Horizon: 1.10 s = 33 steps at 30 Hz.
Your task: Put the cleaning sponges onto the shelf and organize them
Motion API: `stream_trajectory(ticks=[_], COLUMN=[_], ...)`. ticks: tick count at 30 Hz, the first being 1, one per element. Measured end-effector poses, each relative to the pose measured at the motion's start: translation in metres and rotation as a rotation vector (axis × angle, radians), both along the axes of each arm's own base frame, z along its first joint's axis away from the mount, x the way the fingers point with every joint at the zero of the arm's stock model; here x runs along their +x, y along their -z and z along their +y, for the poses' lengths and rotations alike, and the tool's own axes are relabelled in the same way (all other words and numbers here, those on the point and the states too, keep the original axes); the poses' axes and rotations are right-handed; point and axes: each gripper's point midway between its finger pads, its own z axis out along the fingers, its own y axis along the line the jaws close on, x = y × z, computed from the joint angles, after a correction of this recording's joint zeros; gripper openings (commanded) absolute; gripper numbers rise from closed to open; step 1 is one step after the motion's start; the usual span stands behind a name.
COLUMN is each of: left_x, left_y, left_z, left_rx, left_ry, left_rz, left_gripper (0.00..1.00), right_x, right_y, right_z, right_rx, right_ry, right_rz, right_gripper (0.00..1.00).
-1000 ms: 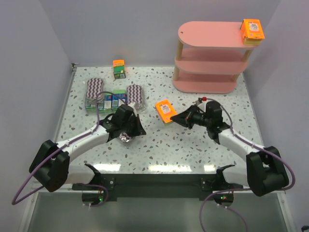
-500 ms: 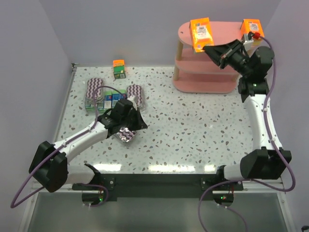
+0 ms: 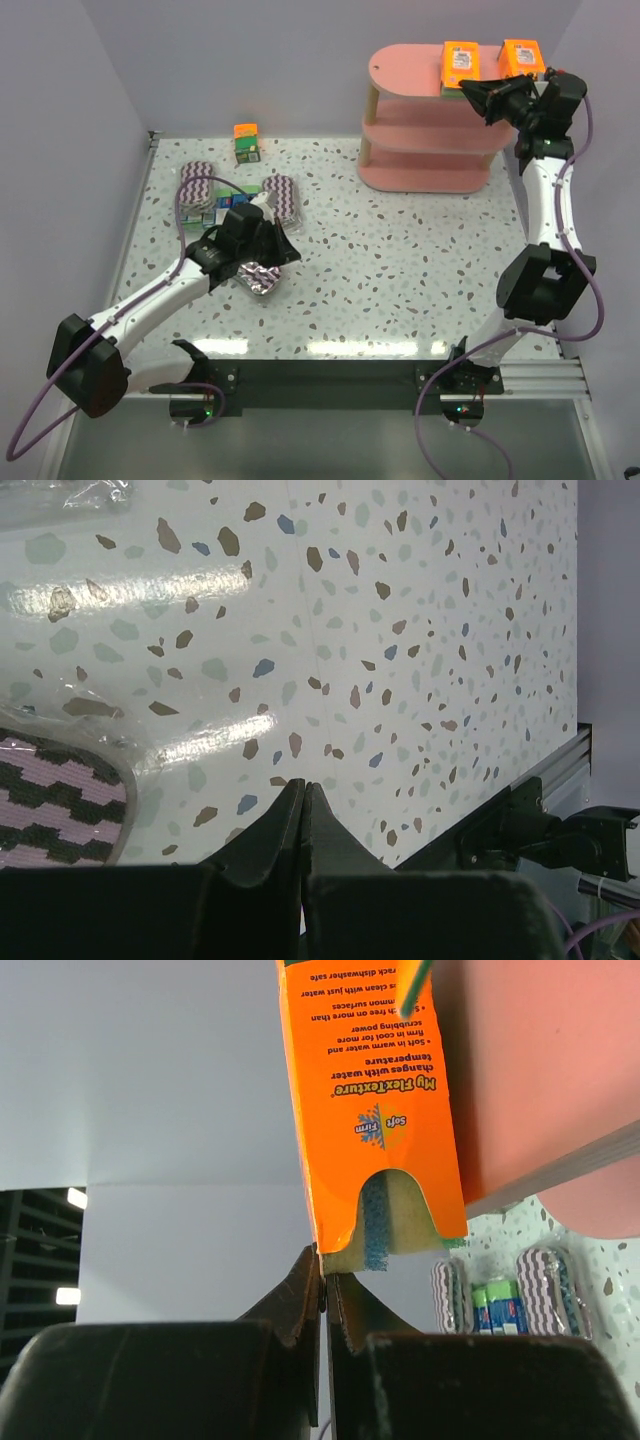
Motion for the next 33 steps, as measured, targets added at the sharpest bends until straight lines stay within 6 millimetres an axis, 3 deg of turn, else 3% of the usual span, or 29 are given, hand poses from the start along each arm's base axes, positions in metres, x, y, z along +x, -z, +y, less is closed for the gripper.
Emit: stream_trajectory(ticks=[5, 15, 17, 18, 19, 21, 24, 30, 33], left_x=[0.000, 0.000, 0.000, 0.000, 0.001, 0.001, 0.002, 0.002, 0.007], left_y=[0.000, 0.000, 0.000, 0.001, 0.000, 0.001, 0.001, 0.002, -0.008], left_z=[0.001, 0.001, 0.001, 0.001, 0.002, 0.002, 0.003, 0.007, 0.011], left_rx=[0.000, 0.000, 0.000, 0.000, 0.000, 0.000, -0.001, 0.012, 0.020], left_ry=[-0.002, -0.002, -0.003, -0.004, -0.005, -0.008, -0.012, -0.031, -0.052], left_rz=[0.000, 0.001, 0.001, 0.001, 0.001, 0.001, 0.004, 0.013, 0.000], left_gripper=[0.04, 0.05, 0.07, 0.08, 0.10, 0.18, 0.28, 0.46, 0.57], right_x=[0.000, 0.007, 0.011, 0.012, 0.013, 0.014, 0.014, 0.010, -0.006], right_y=[-0.007, -0.009, -0.006, -0.003, -0.001, 0.004, 0.006, 0.003, -0.003], right_z=[-0.018, -0.031, -0.035, -0.037, -0.038, -0.039, -0.040, -0.038, -0.032], right_rx=[0.006, 0.020, 0.022, 0.025, 0.029, 0.033, 0.034, 0.030, 0.016], right_ry=[0.038, 0.058, 0.064, 0.066, 0.069, 0.070, 0.070, 0.061, 0.058], right_rz=[-0.003, 0.017, 0.027, 0.037, 0.047, 0.065, 0.075, 0.067, 0.057], right_gripper=[0.00, 0.00, 0.11, 0.23, 0.28, 0.42, 0.53, 0.63, 0.67])
